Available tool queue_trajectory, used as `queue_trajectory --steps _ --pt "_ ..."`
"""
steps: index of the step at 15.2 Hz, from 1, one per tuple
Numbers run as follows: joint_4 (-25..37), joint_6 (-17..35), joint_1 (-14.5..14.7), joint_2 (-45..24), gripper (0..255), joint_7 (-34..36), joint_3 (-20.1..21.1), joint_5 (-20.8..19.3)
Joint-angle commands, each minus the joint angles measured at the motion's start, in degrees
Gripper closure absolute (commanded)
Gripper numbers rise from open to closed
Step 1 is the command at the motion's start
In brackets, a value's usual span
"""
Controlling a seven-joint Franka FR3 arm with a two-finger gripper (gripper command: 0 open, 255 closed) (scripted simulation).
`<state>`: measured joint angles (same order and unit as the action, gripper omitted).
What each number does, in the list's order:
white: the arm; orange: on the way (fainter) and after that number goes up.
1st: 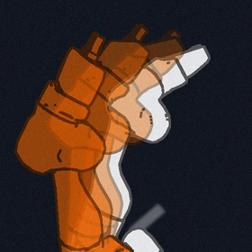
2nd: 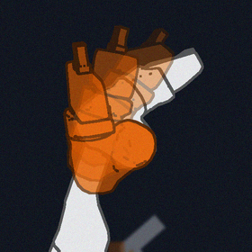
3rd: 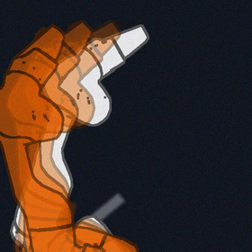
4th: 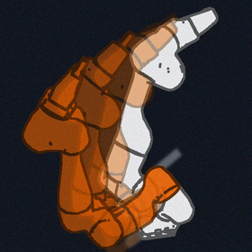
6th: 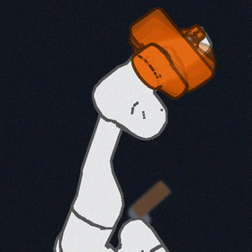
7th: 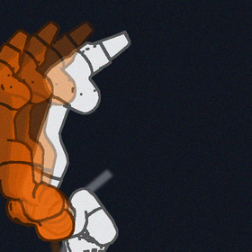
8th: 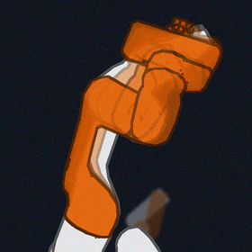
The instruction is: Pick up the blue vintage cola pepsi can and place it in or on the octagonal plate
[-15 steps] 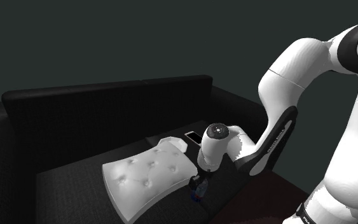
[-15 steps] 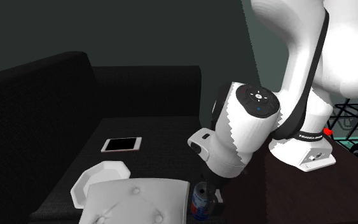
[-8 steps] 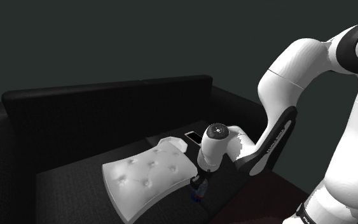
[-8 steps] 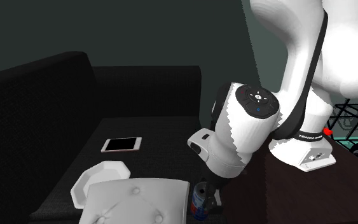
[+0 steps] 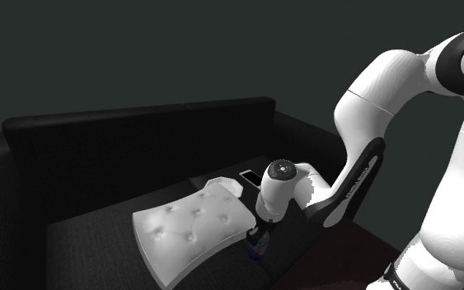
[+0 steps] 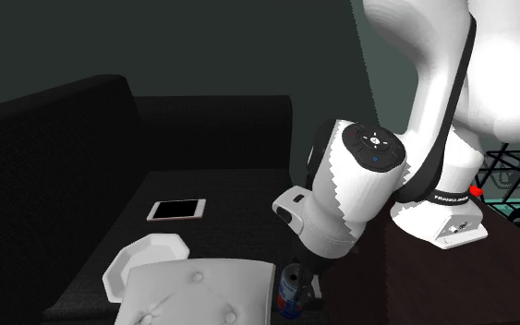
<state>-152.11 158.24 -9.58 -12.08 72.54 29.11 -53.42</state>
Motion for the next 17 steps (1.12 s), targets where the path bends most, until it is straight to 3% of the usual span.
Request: queue_trajectory --steps 1,9,17 --pt "0.0 0.0 0.0 0.0 255 0.0 0.0 0.0" --pt "-3.3 -1.8 -3.1 9.9 255 -15.2 6.4 19.2" --pt "-4.6 -6.3 0.0 19.7 255 -29.4 6.8 37.4"
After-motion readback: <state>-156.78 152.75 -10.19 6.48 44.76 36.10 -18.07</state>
